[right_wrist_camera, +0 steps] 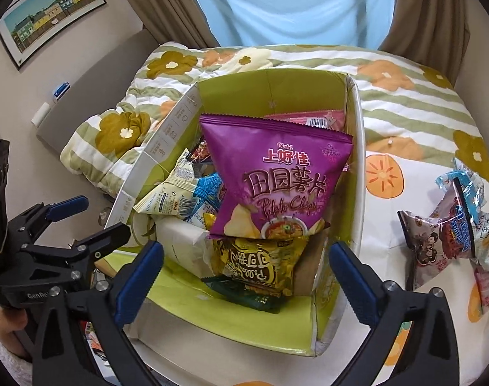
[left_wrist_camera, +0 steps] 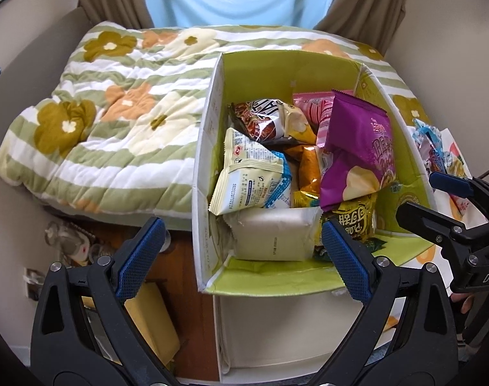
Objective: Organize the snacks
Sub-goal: 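Move both tools from the box back to the remaining snacks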
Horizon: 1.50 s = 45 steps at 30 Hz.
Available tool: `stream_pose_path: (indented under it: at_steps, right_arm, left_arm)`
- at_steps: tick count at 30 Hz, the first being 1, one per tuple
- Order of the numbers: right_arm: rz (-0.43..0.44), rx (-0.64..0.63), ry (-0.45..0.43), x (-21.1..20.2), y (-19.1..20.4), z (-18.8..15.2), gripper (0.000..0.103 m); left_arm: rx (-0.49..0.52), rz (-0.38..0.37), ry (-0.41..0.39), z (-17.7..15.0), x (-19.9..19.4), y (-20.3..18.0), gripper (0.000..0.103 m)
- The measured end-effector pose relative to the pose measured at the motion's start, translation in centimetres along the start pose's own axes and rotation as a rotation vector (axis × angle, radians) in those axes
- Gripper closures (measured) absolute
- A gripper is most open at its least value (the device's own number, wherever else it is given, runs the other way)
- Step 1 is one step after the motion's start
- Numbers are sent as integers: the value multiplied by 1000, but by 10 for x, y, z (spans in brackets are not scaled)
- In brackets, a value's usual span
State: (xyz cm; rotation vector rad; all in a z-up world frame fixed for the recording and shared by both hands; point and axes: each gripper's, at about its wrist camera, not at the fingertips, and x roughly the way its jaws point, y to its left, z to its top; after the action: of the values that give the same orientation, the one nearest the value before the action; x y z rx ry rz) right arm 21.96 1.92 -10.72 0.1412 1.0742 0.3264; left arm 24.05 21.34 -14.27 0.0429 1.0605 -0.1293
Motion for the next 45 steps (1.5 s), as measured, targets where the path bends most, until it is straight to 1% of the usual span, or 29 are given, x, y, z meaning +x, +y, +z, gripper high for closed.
stream_pose_path:
  at_steps: [4,7,13,19,24,27,30,34,37,40,42,45]
  right_arm:
    - [-1,-5,-25,-10,1,1,1]
    - [-25,-18,-38,-22,2,1,1]
    - [-73,-19,-106,-55,-1,-2,1]
    - [-142,12,-160,-91,-21,-13,1]
    - [-203,55,-193,-121,-56,-21,1]
    - [-239,69,-215,-136,-82,-27,1]
    - [-280,86,-221,-148,-117,-33,1]
    - [-310,93,-206,-159,-161,-40,1]
    - [-320,89,-178,-161,-193,-47,1]
    - [-322,75,-140,-158,-225,-52,1]
    - [-321,58,-113,-154,-245,-57,1]
    - [-313,34,-77,-145,-271,-61,1]
  left_arm:
    - [-3,-6,-28,1,-13,-2,6]
    - [9,-6,-63,4,-26,-7,6]
    - [62,-60,-132,11,-47,-27,6]
    - [148,-121,-182,18,-60,-69,6]
    - [213,-171,-195,22,-67,-116,6]
    - [258,-188,-199,24,-66,-151,6]
    - [290,-206,-193,27,-58,-189,6]
    - [343,-221,-156,30,-38,-245,6]
    - [391,-207,-133,31,-20,-284,6]
    - [424,-206,-94,32,7,-322,6]
    - [433,-196,-61,33,25,-340,6]
    - [453,-155,-10,32,54,-362,6]
